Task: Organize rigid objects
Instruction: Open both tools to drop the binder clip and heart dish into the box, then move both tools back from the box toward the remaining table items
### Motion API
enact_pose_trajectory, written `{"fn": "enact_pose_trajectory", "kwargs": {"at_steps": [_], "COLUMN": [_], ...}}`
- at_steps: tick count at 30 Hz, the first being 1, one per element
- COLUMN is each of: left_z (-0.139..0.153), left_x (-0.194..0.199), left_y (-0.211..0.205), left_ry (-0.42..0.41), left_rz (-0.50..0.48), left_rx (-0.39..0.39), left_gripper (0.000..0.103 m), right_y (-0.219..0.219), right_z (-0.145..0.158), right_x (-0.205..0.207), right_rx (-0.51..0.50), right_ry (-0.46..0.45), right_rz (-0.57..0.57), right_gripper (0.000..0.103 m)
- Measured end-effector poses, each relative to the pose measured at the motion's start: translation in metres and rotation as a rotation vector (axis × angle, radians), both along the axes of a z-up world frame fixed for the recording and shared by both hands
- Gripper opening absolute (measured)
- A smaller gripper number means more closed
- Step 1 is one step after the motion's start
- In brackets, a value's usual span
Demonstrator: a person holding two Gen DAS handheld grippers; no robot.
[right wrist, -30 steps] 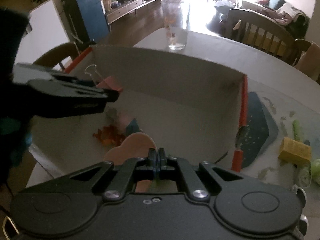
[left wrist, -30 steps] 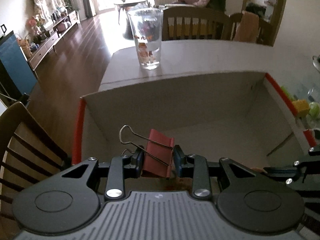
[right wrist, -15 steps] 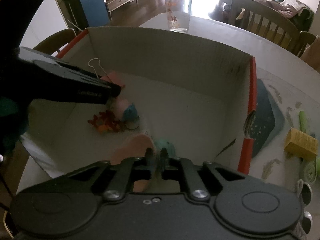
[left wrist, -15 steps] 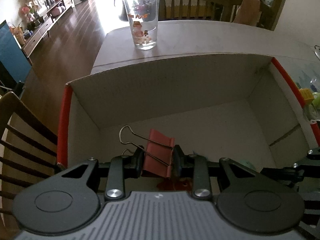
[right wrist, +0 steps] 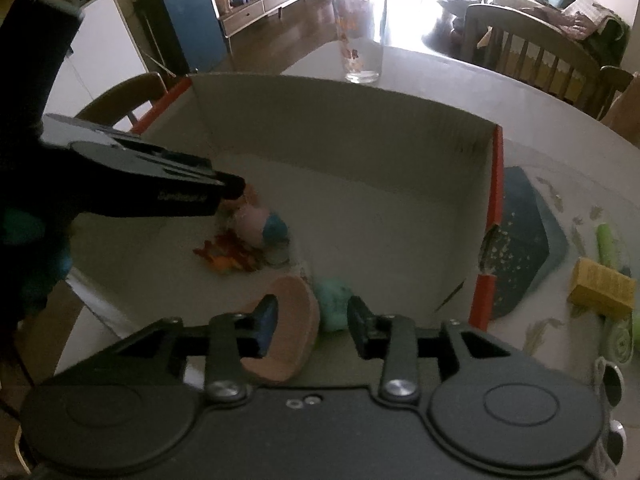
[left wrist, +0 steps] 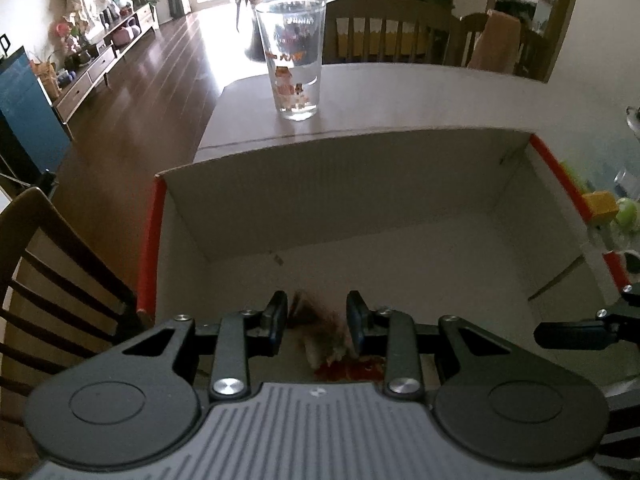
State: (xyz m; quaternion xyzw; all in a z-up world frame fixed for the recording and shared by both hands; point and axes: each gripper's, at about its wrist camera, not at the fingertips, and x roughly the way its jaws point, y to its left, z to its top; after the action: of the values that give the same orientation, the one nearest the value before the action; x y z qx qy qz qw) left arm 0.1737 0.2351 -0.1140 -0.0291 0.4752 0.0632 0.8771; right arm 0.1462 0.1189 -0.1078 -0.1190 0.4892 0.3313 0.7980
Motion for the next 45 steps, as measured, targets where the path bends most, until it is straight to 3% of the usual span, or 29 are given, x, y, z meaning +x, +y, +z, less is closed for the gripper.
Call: {"fn": "enact_pose_trajectory", "kwargs": {"at_steps": [11,21,40,41,42,43,45], "left_z": [0.022,0.05,0.102,0.103,0.104,0.106,0.108], "left_x": [-0.023,-0.054,-0.098,-0.098,-0.1,-0.102,-0.105], "left_y": [-0.007,-0.018,-0.081,-0.084,-0.088,-0.091,-0.1], "left_ry": [-0.077,-0.167,-0.334,-0.339,-0.347,-0.357,-0.373], "left_rz": [0.003,0.02,-0.084,-0.088,-0.091,-0.093,-0.106], "left_rx": [0.008,-0.02,-0.086,-0.088,-0.093,-0.097,-0.091], "left_gripper": [0.031,0.031,0.032,0.041,0.057,0.064,0.067], "right_y": [-0.017,-0.037,-0.112,-0.117,-0.121,-0.127,-0.138], "right_z": [0.027,0.06,0.103,0.103,0.104,0.104,0.105], "right_x": [-0.015,-0.037,-0.071,-0.071,-0.072,-0.073,-0.075], "right_rx": [0.068,0.145,0.304,0.31,0.314,0.32,0.332], "right_ry": [-0.046,-0.1,-0.166,-0.168,-0.171,-0.177,-0.185], "right_rz": [-0.003,0.003,-0.055,-0.062,-0.069,-0.075,-0.087], "right_gripper": [0.054,0.059,0.065,0.065,0.065,0.065,0.067]}}
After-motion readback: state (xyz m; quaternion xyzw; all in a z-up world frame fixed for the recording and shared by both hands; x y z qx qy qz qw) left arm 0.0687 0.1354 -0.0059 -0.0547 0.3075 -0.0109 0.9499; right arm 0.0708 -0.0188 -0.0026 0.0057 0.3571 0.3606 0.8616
